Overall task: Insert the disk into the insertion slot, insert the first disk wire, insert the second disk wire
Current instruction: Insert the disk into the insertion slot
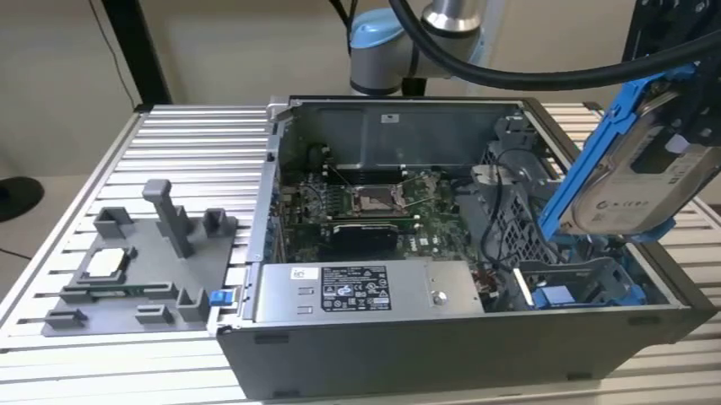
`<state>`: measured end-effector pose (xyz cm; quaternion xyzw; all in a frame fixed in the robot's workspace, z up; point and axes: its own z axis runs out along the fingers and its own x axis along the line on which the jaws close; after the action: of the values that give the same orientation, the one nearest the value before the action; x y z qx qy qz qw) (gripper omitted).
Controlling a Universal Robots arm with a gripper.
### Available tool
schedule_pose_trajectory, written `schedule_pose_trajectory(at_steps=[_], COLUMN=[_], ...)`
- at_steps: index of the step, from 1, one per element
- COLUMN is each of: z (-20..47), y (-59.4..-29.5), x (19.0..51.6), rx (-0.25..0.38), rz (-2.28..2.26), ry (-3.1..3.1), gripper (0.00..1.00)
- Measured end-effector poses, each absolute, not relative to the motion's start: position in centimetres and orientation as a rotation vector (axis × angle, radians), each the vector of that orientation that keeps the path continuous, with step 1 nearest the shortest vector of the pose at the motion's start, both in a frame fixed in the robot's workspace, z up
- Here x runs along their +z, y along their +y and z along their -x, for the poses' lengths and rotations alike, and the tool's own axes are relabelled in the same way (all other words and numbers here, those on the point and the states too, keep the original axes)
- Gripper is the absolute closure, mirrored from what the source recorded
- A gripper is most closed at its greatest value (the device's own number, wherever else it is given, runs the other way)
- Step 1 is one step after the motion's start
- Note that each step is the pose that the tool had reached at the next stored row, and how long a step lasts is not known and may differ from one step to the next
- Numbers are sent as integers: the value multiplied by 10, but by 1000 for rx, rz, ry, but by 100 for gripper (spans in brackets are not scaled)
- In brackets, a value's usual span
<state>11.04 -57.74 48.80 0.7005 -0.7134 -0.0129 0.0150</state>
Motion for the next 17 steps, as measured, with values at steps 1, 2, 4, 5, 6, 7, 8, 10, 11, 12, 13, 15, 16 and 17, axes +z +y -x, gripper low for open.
schedule_pose_trajectory(at_steps=[1, 2, 4, 5, 6, 7, 8, 10, 11, 12, 13, 15, 16, 17], z=[-110, -110, -110, -110, -110, -110, -110, -110, -110, -110, -110, -110, -110, -110], y=[-578, -579, -581, -581, -581, -581, -581, -581, -581, -581, -581, -581, -581, -581], x=[488, 487, 486, 486, 485, 485, 485, 485, 485, 484, 484, 484, 484, 483], rx=[-40, -40, -40, -41, -40, -40, -40, -40, -40, -40, -40, -41, -41, -40], rz=[-2180, -2180, -2180, -2180, -2180, -2180, -2180, -2180, -2180, -2180, -2180, -2180, -2180, -2180], ry=[-2220, -2220, -2220, -2220, -2220, -2220, -2220, -2220, -2220, -2220, -2220, -2220, -2220, -2220], gripper=[100, 100, 100, 100, 100, 100, 100, 100, 100, 100, 100, 100, 100, 100])
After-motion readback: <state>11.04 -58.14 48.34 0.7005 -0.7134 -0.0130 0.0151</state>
